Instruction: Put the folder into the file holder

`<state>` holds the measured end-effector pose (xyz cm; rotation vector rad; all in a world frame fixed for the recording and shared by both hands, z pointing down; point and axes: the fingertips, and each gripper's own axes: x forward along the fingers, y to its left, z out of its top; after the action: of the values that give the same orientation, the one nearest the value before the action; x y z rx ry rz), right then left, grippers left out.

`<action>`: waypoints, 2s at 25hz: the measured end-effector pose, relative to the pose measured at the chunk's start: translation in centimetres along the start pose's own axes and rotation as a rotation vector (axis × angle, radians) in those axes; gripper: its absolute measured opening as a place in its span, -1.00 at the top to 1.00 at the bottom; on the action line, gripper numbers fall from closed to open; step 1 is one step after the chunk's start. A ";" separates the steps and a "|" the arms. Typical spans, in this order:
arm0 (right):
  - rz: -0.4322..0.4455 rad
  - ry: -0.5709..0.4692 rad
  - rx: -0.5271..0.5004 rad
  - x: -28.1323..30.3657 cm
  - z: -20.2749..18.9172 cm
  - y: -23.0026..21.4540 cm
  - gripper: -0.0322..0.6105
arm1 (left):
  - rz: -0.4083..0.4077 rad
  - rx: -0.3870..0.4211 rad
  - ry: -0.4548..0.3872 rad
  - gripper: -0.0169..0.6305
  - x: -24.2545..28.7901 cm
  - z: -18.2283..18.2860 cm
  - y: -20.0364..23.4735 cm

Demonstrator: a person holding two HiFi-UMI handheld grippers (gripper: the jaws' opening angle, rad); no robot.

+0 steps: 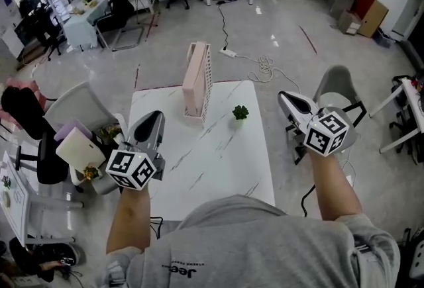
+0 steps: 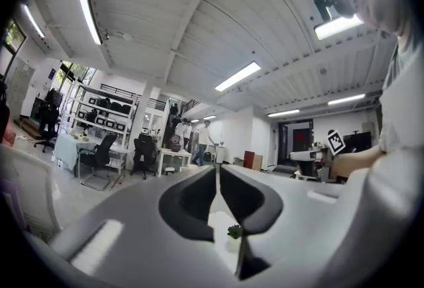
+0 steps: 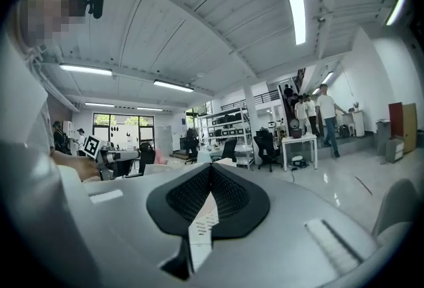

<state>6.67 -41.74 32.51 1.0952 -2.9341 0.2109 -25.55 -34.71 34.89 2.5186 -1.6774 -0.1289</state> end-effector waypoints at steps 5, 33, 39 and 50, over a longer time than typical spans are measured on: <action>0.004 -0.019 -0.049 -1.0 1.0 2.0 0.89 | -0.096 -0.052 -0.041 0.77 -2.9 1.6 -1.9; -0.014 0.040 -0.054 -2.9 -2.6 3.6 0.89 | -0.058 -0.059 0.117 0.77 -5.1 -2.0 -3.8; -0.006 0.045 -0.077 -3.0 -2.5 3.6 0.89 | -0.061 -0.063 0.124 0.77 -5.1 -2.2 -4.1; 0.000 0.049 -0.082 -2.7 -2.5 3.5 0.89 | -0.084 -0.066 0.144 0.77 -4.6 -2.7 -4.4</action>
<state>6.34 -37.05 34.37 1.0641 -2.8716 0.1152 -22.94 -28.61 36.97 2.4855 -1.4903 -0.0101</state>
